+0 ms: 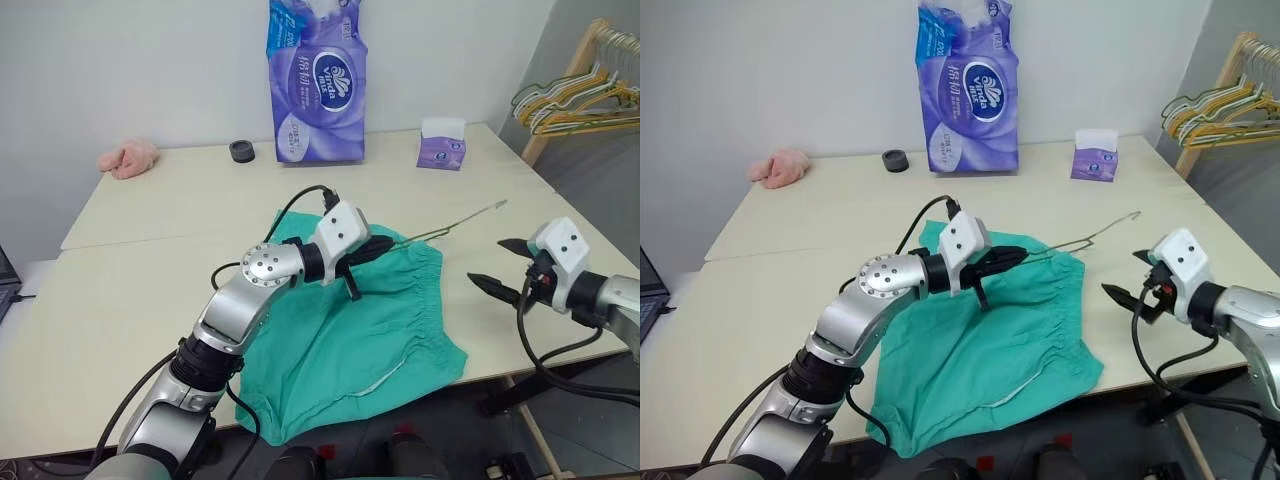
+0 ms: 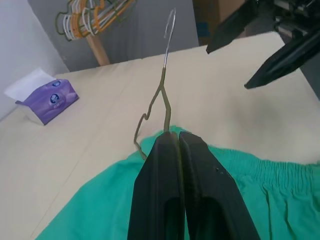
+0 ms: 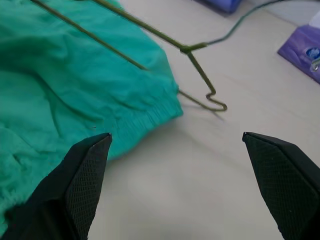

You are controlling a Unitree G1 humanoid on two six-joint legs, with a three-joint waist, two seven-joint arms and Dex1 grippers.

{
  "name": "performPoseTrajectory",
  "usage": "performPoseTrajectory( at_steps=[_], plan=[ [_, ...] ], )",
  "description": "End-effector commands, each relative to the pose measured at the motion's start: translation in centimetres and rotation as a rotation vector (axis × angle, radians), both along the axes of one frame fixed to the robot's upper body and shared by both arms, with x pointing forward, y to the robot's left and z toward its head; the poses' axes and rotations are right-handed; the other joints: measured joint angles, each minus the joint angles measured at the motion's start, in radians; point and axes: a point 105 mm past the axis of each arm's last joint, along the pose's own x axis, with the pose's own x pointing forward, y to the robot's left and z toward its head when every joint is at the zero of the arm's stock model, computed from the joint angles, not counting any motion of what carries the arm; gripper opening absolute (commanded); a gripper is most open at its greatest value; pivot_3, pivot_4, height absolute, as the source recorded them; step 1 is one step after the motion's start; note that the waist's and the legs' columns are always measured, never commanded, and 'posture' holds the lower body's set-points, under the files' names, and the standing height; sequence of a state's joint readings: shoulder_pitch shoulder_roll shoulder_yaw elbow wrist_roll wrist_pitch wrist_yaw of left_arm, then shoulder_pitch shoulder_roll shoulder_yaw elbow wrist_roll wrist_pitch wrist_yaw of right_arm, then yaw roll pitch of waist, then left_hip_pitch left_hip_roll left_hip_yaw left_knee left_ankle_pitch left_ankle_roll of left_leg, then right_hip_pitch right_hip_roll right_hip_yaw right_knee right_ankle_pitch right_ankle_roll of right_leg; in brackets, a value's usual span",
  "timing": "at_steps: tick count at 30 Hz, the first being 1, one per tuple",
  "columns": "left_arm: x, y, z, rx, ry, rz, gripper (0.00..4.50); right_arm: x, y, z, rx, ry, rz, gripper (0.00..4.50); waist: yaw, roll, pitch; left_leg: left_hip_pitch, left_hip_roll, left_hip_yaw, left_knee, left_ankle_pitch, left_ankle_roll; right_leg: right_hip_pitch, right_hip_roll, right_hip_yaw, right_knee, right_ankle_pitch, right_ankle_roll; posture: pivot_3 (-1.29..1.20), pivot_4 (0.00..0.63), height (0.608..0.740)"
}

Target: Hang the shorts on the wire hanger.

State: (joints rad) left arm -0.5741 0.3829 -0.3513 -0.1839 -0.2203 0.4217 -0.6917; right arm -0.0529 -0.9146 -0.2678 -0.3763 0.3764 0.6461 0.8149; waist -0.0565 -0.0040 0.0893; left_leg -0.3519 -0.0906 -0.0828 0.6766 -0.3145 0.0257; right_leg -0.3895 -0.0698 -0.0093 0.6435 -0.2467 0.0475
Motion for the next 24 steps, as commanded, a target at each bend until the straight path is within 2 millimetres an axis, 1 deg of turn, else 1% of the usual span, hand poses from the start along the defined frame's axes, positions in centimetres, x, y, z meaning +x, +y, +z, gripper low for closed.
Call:
performPoseTrajectory(
  at_steps=[1,5,6,8,10,17,18,19,21,22,23,24],
  plan=[
    [0.0,-0.3,-0.3,0.0,0.017,0.011,0.0,-1.8,-1.1,1.0,-0.047,0.049,0.031,4.47,0.005,0.0,0.001,0.0,0.0,0.0,0.0,0.0,0.0,0.0,0.0,0.0,0.0,0.0,0.0,-0.23,0.085,0.74],
    [-0.4,-0.8,-0.3,-0.036,0.058,0.001,0.0,-2.2,-1.1,0.9,-0.051,0.069,0.038,4.47,-0.002,-0.003,0.004,0.0,0.0,0.001,0.001,0.0,0.001,0.001,0.0,0.0,0.0,0.0,0.001,-0.23,0.087,0.74],
    [-0.4,-0.9,-0.3,-0.052,0.074,0.005,0.53,-2.1,-1.0,0.9,-0.05,0.066,0.04,4.5,-0.003,-0.003,0.005,0.0,0.0,0.001,0.001,0.0,0.001,0.001,0.0,0.0,0.0,-0.001,0.001,-0.23,0.087,0.74],
    [-0.5,-1.3,-0.1,-0.087,0.111,0.004,1.02,-1.9,-0.6,0.9,-0.047,0.058,0.044,4.5,-0.002,-0.003,0.01,0.001,0.0,0.001,0.001,0.0,0.001,0.001,0.0,0.0,0.0,-0.003,0.006,-0.23,0.088,0.74],
    [-0.6,-1.6,0.1,-0.125,0.153,0.002,1.66,-1.7,-0.6,0.9,-0.049,0.055,0.039,4.5,-0.001,-0.004,0.012,0.001,0.001,0.001,0.001,0.0,0.001,0.0,0.0,0.0,0.001,-0.003,0.006,-0.23,0.088,0.74],
    [-1.3,-2.3,1.3,-0.254,0.268,-0.023,3.74,-1.4,-1.7,0.7,-0.081,0.056,-0.027,4.5,0.001,-0.005,0.013,-0.001,0.001,0.001,0.001,0.001,-0.002,0.0,0.0,0.0,0.0,-0.001,0.003,-0.23,0.087,0.74],
    [-1.4,-2.1,1.9,-0.286,0.281,-0.034,4.1,-1.2,-1.7,0.8,-0.066,0.053,-0.046,4.5,0.001,-0.005,0.013,-0.002,0.001,0.001,0.001,0.001,-0.002,0.0,0.0,0.0,0.0,-0.001,0.003,-0.23,0.087,0.74],
    [-1.3,-1.5,2.4,-0.307,0.282,-0.044,4.35,-1.0,-1.4,0.8,-0.041,0.049,-0.059,4.5,0.0,-0.005,0.013,-0.002,0.001,0.001,0.001,0.001,-0.002,-0.001,0.0,0.0,0.0,-0.001,0.003,-0.23,0.087,0.74],
    [-0.6,0.3,3.0,-0.305,0.253,-0.04,4.35,-0.7,-0.4,0.8,0.045,0.043,-0.078,4.5,-0.004,-0.006,0.014,-0.003,0.001,0.001,0.001,0.001,-0.003,-0.002,0.0,0.0,0.0,-0.001,0.003,-0.23,0.087,0.74],
    [0.0,1.4,3.1,-0.281,0.225,-0.024,4.35,-0.5,0.4,0.7,0.112,0.053,-0.093,4.5,-0.005,-0.006,0.014,-0.003,0.001,0.001,0.001,0.002,-0.003,-0.002,0.0,0.0,0.0,-0.001,0.003,-0.23,0.087,0.74],
    [0.3,2.1,3.1,-0.264,0.207,-0.014,4.35,-0.4,0.8,0.6,0.155,0.064,-0.104,4.5,-0.007,-0.006,0.014,-0.003,0.002,0.001,0.001,0.002,-0.003,-0.003,0.001,0.0,0.0,-0.001,0.003,-0.22,0.087,0.74],
    [0.7,3.1,2.8,-0.211,0.169,-0.008,4.35,-0.7,1.7,-0.1,0.171,0.097,-0.088,4.5,-0.005,-0.004,0.015,-0.003,0.002,0.001,0.0,0.002,-0.004,-0.004,0.001,0.0,0.001,-0.001,0.002,-0.22,0.088,0.74]
  ],
)
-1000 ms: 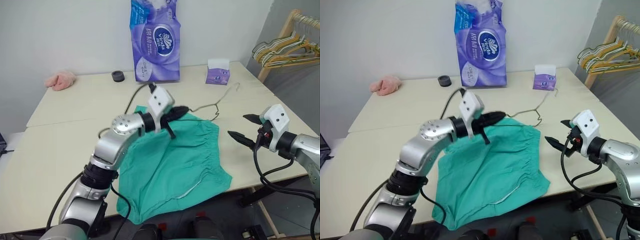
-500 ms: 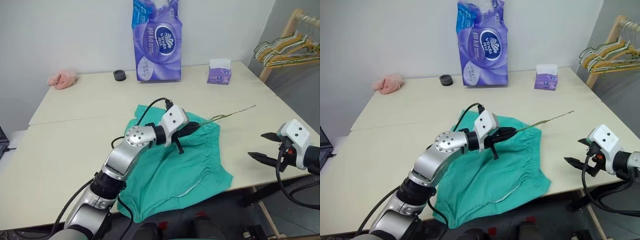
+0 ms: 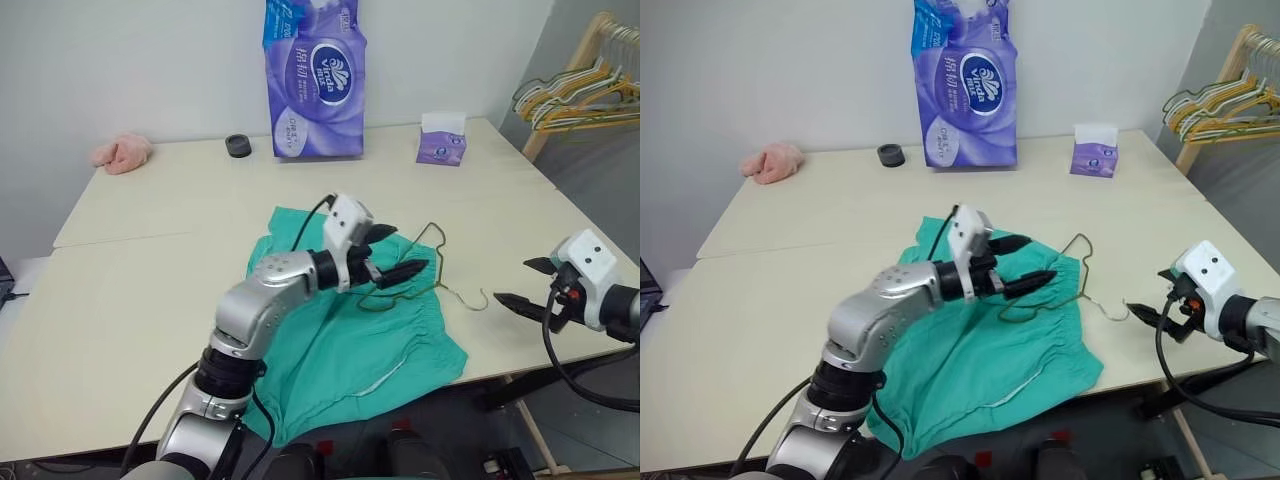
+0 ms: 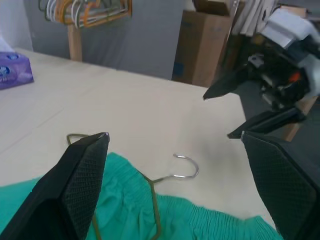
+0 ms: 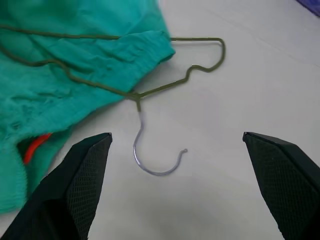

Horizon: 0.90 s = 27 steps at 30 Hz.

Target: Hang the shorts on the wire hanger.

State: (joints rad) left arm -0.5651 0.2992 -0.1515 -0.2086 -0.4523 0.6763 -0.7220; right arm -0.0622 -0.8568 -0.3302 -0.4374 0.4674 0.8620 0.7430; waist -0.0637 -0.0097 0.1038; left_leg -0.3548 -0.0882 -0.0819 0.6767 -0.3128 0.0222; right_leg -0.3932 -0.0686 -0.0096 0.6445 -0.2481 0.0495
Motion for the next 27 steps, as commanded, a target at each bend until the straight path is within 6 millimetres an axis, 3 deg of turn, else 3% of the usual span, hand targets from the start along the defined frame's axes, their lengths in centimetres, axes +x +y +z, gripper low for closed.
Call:
performPoseTrajectory(
  at_steps=[1,6,10,17,20,27],
  plan=[
    [1.0,2.7,0.9,0.079,-0.131,0.006,4.35,-0.4,2.5,-0.3,0.06,0.035,0.025,4.5,0.005,0.002,0.001,0.0,0.0,0.0,0.0,0.0,0.0,0.0,0.0,0.0,0.0,0.0,0.0,-0.22,0.088,0.74],
    [1.1,6.3,-1.4,0.304,-0.192,-0.07,4.35,0.4,4.7,-2.0,0.214,0.126,-0.065,4.5,0.007,0.003,0.002,-0.002,-0.001,0.0,0.001,0.0,0.0,-0.002,-0.001,0.001,0.0,0.0,-0.001,-0.21,0.085,0.74],
    [0.3,7.6,-2.7,0.378,-0.176,-0.149,4.35,1.4,6.3,-3.4,0.325,0.216,-0.136,4.5,0.007,0.003,0.002,-0.011,-0.003,0.0,0.001,0.0,0.0,-0.012,-0.002,0.002,0.001,0.003,-0.002,-0.21,0.083,0.74],
    [0.1,7.3,-3.4,0.386,-0.185,-0.168,4.35,1.9,7.1,-5.7,0.393,0.329,-0.252,4.5,0.006,0.004,0.001,-0.012,-0.004,0.001,0.001,0.0,0.0,-0.014,-0.002,0.003,0.0,0.002,-0.003,-0.2,0.079,0.74],
    [0.1,7.2,-3.4,0.382,-0.184,-0.166,4.35,2.5,6.7,-5.9,0.405,0.323,-0.297,4.5,0.004,0.004,0.001,-0.012,-0.004,0.001,0.001,0.0,0.0,-0.014,-0.002,0.003,0.002,0.002,-0.003,-0.2,0.077,0.74],
    [0.4,6.7,-3.2,0.371,-0.187,-0.164,4.35,4.4,7.9,-5.7,0.561,0.344,-0.32,4.5,-0.014,0.005,0.001,-0.01,-0.003,0.001,0.001,0.0,0.0,-0.014,-0.002,0.002,0.006,0.003,-0.003,-0.21,0.077,0.74]
  ],
)
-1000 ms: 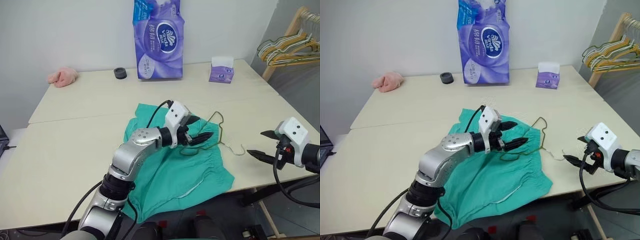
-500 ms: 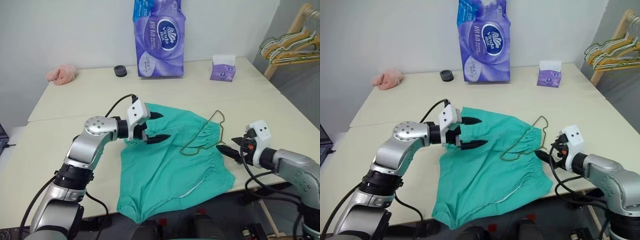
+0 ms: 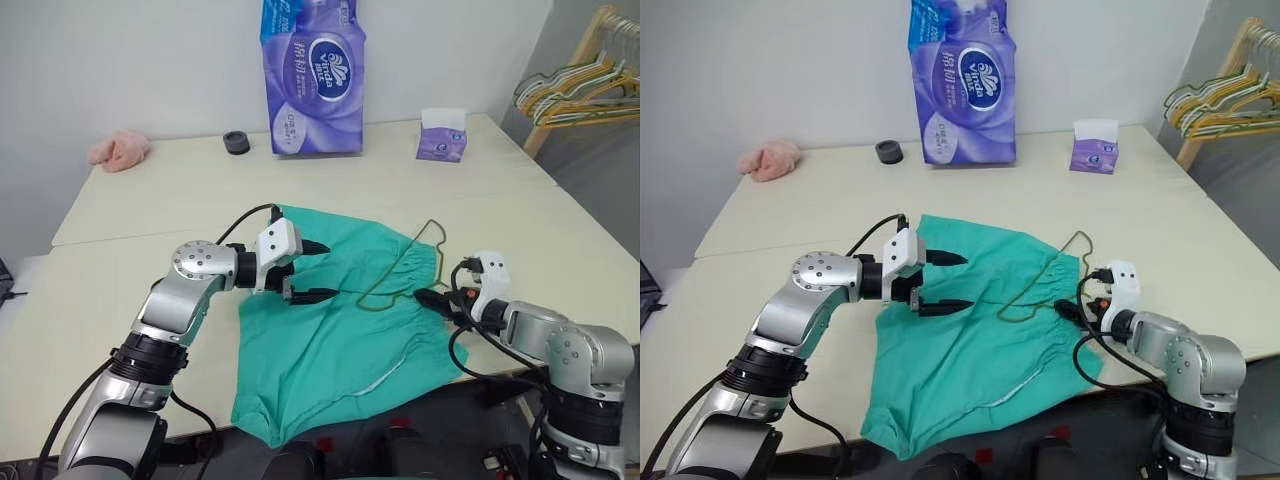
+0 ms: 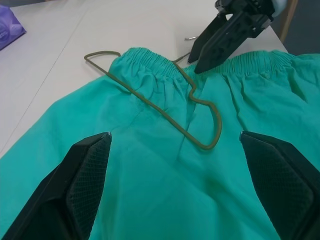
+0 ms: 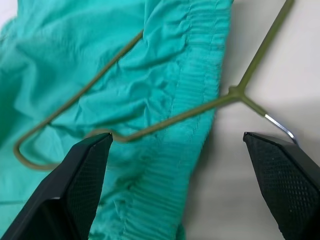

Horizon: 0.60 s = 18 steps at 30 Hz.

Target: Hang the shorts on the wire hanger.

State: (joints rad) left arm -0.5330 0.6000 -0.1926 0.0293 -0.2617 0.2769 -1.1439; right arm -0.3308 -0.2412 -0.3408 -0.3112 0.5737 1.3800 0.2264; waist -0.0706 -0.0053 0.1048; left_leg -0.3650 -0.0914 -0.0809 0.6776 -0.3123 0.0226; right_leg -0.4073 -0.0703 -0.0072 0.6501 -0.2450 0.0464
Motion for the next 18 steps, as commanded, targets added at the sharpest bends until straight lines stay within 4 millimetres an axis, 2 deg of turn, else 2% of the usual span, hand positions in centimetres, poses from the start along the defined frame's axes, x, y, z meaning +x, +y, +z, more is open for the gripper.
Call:
performPoseTrajectory(
  at_steps=[1,8,14,18],
  plan=[
    [0.2,-0.5,1.0,-0.011,-0.042,-0.011,4.35,1.3,0.2,0.9,0.064,-0.029,-0.04,4.5,-0.011,0.0,0.0,0.0,0.0,0.0,0.0,0.0,0.0,0.0,0.0,0.0,0.0,0.0,0.0,-0.21,0.076,0.74],
    [0.4,-0.6,1.1,-0.015,-0.046,-0.006,4.35,2.9,-0.3,-0.1,0.025,-0.02,-0.114,4.5,-0.021,0.002,-0.002,0.0,0.0,0.0,0.0,0.0,0.0,0.0,0.0,0.0,0.0,0.0,0.0,-0.21,0.075,0.74],
    [0.5,-0.7,1.2,-0.02,-0.047,0.001,4.35,3.8,-0.7,-0.1,0.026,-0.063,-0.142,4.5,-0.021,0.003,-0.003,0.001,0.0,0.0,0.001,0.0,0.0,0.0,0.0,0.0,0.001,0.0,0.0,-0.2,0.075,0.74],
    [0.5,-0.8,1.3,-0.032,-0.05,0.01,4.35,4.6,-2.1,0.4,0.069,-0.107,-0.214,4.5,-0.021,0.003,-0.003,0.001,0.0,0.0,0.002,0.0,0.0,0.0,0.0,0.0,0.003,0.001,0.0,-0.2,0.074,0.74]
  ],
)
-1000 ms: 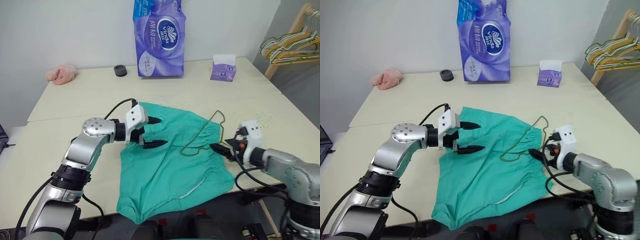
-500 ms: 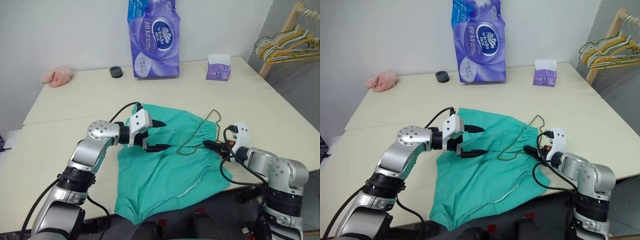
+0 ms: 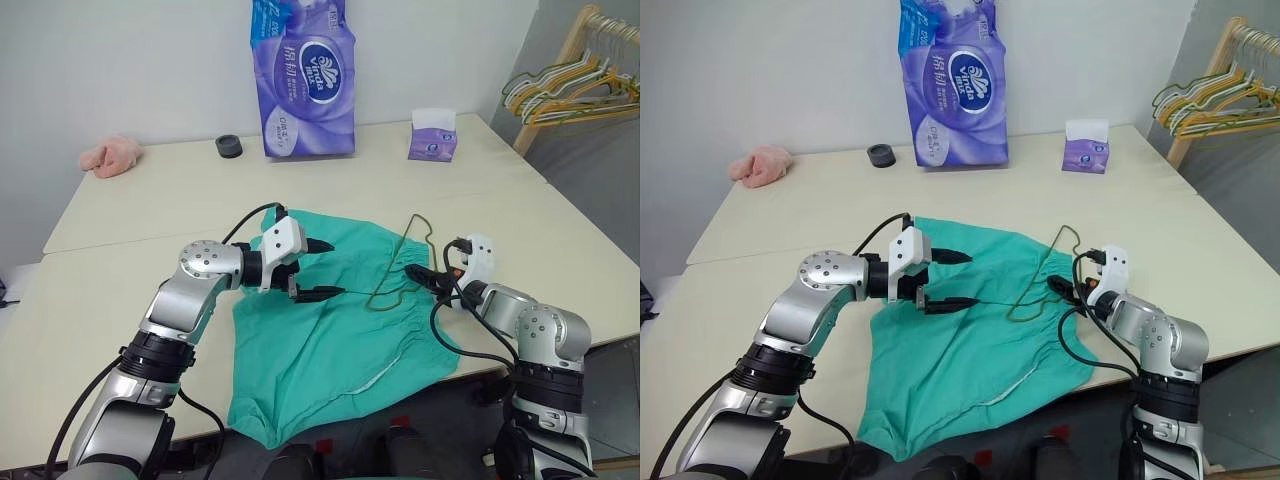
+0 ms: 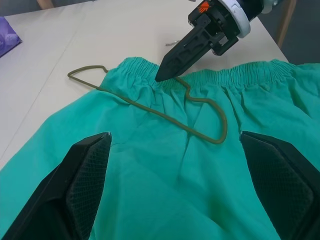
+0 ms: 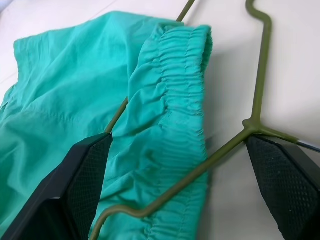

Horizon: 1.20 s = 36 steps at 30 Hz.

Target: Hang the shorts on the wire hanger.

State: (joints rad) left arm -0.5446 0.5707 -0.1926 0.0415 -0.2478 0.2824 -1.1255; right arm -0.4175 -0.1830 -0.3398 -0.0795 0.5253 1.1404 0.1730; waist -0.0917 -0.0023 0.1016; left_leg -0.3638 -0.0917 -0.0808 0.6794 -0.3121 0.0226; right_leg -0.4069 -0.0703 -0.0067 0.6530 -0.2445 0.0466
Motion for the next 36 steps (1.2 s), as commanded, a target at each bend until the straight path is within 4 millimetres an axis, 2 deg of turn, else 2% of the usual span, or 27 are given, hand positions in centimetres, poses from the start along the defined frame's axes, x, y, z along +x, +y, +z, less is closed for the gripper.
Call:
performPoseTrajectory(
  at_steps=[1,3,6,13,15,20,26,32,36],
  plan=[
    [0.2,-0.3,1.3,-0.019,-0.046,-0.001,4.35,1.0,-2.1,0.9,0.011,-0.046,-0.099,4.5,0.001,0.0,0.0,0.0,0.0,0.0,0.0,0.0,0.0,0.0,0.0,0.0,0.0,0.0,0.0,-0.2,0.074,0.74],
    [0.1,-0.4,1.4,-0.023,-0.047,0.0,4.35,1.0,-2.6,0.5,0.046,-0.025,-0.129,4.5,0.0,0.0,0.0,0.0,0.0,0.0,0.0,0.0,0.0,0.0,0.0,0.0,0.001,0.0,0.0,-0.2,0.074,0.74],
    [0.2,-0.5,1.5,-0.028,-0.05,0.005,4.39,0.9,-3.4,-0.5,0.013,0.013,-0.146,3.9,0.001,0.0,0.0,0.0,0.0,0.0,0.0,0.0,0.0,0.0,0.0,0.0,0.002,0.0,0.0,-0.2,0.074,0.74],
    [0.3,-0.5,1.6,-0.031,-0.052,0.01,4.39,0.0,-4.6,-1.0,-0.198,0.032,-0.082,1.53,0.0,0.001,-0.001,0.0,0.0,0.0,0.001,0.0,0.0,0.0,0.0,0.0,0.002,0.0,0.0,-0.21,0.074,0.74],
    [0.3,-0.6,1.6,-0.033,-0.052,0.008,4.39,-0.1,-4.3,-1.2,-0.233,0.033,-0.059,1.53,-0.001,0.001,-0.001,0.0,0.0,0.0,0.001,0.0,0.0,0.0,0.0,0.001,0.002,0.0,0.0,-0.21,0.074,0.74],
    [0.3,-0.8,1.7,-0.039,-0.055,0.007,4.39,0.5,-3.3,-0.4,-0.188,-0.004,-0.046,1.53,-0.004,0.0,-0.001,0.001,0.0,0.0,0.001,0.001,0.0,0.0,0.0,0.001,0.004,0.0,0.0,-0.21,0.074,0.74],
    [0.4,-0.7,1.6,-0.04,-0.056,0.011,4.39,0.9,-3.3,-0.8,-0.169,0.02,-0.069,1.53,-0.019,0.001,-0.001,0.001,0.0,0.0,0.001,0.001,-0.001,0.0,0.0,0.001,0.005,0.0,0.0,-0.21,0.075,0.74],
    [0.3,-0.7,1.5,-0.042,-0.051,0.012,4.39,1.5,-2.6,-0.3,-0.149,0.001,-0.057,1.53,-0.025,0.001,-0.001,0.001,0.0,0.0,0.001,0.001,-0.001,0.0,0.0,0.001,0.006,0.0,0.0,-0.21,0.078,0.74],
    [-0.1,-0.7,1.4,-0.038,-0.034,-0.011,4.39,1.9,-1.8,-0.2,-0.188,-0.012,-0.02,1.53,-0.026,0.001,-0.001,0.002,0.0,0.0,0.001,0.001,-0.001,0.0,0.0,0.001,0.007,0.0,0.0,-0.21,0.077,0.74]
  ],
)
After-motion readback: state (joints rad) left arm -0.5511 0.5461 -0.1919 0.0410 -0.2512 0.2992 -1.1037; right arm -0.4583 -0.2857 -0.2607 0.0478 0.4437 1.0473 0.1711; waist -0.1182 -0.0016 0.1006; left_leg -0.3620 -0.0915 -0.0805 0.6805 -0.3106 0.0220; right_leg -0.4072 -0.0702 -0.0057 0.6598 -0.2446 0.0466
